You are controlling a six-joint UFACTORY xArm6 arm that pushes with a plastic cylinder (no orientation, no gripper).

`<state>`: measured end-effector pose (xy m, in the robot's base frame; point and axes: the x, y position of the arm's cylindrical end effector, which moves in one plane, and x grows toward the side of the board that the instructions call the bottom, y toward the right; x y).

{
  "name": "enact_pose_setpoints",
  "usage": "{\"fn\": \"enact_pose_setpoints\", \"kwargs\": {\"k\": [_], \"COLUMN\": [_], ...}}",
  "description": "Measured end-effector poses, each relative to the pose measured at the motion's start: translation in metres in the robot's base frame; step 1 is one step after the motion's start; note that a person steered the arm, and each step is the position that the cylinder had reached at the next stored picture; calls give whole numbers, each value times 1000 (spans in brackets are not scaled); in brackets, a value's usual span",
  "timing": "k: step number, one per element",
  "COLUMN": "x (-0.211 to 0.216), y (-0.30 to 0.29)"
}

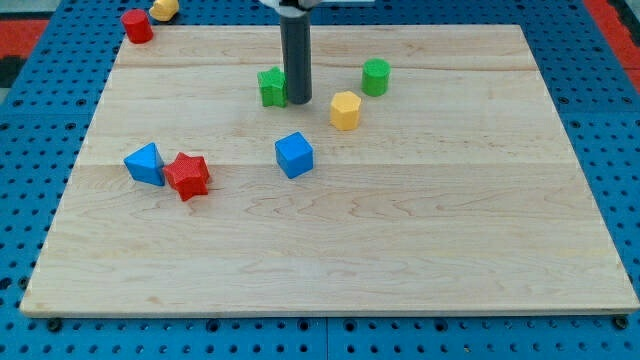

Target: Push the green circle right and a bit down

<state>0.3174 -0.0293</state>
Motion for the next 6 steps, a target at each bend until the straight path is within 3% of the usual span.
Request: {"fn": "enact_pose_setpoints", "kwargs": {"k": [1,5,6], "x": [-27,-27,-28], "y": [21,136,69]}}
